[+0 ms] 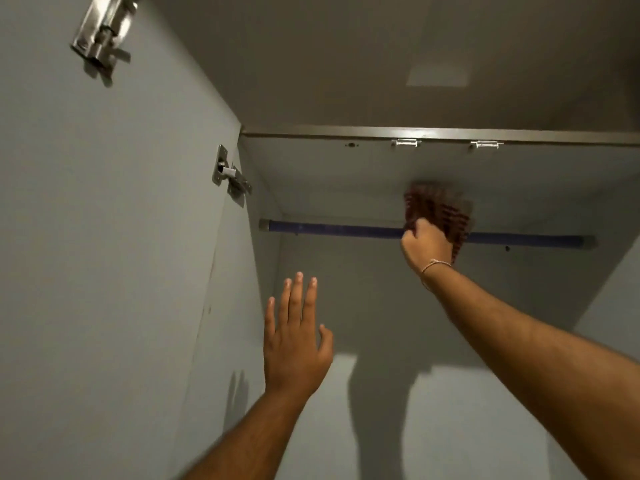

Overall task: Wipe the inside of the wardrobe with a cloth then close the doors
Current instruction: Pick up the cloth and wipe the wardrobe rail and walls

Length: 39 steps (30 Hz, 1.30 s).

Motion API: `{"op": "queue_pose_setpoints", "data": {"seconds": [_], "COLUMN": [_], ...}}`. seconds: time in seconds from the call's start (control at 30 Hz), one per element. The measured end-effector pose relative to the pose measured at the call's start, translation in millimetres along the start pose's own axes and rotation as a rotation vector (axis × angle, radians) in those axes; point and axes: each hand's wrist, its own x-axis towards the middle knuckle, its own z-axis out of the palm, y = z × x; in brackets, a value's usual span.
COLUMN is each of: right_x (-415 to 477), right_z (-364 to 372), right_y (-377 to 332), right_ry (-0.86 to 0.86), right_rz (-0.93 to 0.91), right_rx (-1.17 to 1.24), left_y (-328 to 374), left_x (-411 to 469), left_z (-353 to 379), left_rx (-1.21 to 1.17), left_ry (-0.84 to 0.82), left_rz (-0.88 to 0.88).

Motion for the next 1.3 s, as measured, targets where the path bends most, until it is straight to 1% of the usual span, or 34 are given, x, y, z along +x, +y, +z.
{"op": "queue_pose_setpoints", "data": {"seconds": [0.07,0.1,0.13,0.2,0.27,0.33,0.43,0.53,0.6,0.67,0.73,0.8,0.87,0.97,1.07,1.13,1.2,1.3], "right_x": [13.4,16.7,18.4,23.1,26.1,31.9,46.9,58.2,63.2,64.3,62.1,55.7,47.4,34.0,17.6,8.7,6.8,6.9], "right_z": [7.0,11.4,15.8,21.4,14.4,2.5,-15.2,-18.2,-9.5,3.4,15.2,30.9,52.7,91.5,133.8,155.4,167.1,169.6], "right_y": [-4.0,-4.9,-4.4,-1.5,1.3,8.4,23.3,31.7,33.4,32.4,26.6,11.0,-14.3,-63.7,-123.0,-155.6,-172.1,-166.4], "right_ry": [-0.211,-0.271,-0.294,-0.310,-0.321,-0.317,-0.283,-0.283,-0.265,-0.173,-0.068,-0.013,-0.029,-0.059,-0.086,-0.110,-0.097,-0.031], "right_rz": [-0.077,-0.146,-0.199,-0.212,-0.216,-0.270,-0.453,-0.492,-0.536,-0.613,-0.678,-0.727,-0.746,-0.763,-0.757,-0.725,-0.706,-0.759], "right_rx": [-0.183,-0.251,-0.282,-0.242,-0.139,-0.127,-0.313,-0.410,-0.499,-0.613,-0.672,-0.674,-0.650,-0.597,-0.574,-0.576,-0.590,-0.569], "left_y": [0.3,-1.1,-3.4,-10.0,-17.4,-24.5,-35.7,-46.1,-49.8,-50.9,-49.3,-48.3,-47.9,-49.7,-53.4,-55.3,-58.2,-61.3], "left_x": [30.6,45.2,59.2,84.6,106.8,125.9,149.0,162.5,168.8,175.4,180.5,182.3,181.0,180.2,180.5,180.3,181.3,182.5], "left_z": [-3.7,-4.7,-6.2,-7.0,-7.0,-4.6,1.7,8.4,11.4,13.2,14.9,15.7,16.8,18.0,18.5,16.2,14.1,13.7], "left_rx": [0.019,0.032,0.043,0.065,0.099,0.126,0.194,0.247,0.217,0.133,0.063,0.033,0.008,0.034,0.037,0.004,0.010,0.030], "left_ry": [0.021,0.029,0.036,0.053,0.060,0.056,0.010,-0.025,-0.040,-0.022,0.032,0.073,0.099,0.119,0.103,0.069,0.040,0.041], "left_rz": [0.034,0.057,0.082,0.118,0.120,0.099,0.063,0.018,-0.051,-0.159,-0.227,-0.241,-0.236,-0.194,-0.153,-0.164,-0.165,-0.156]}}
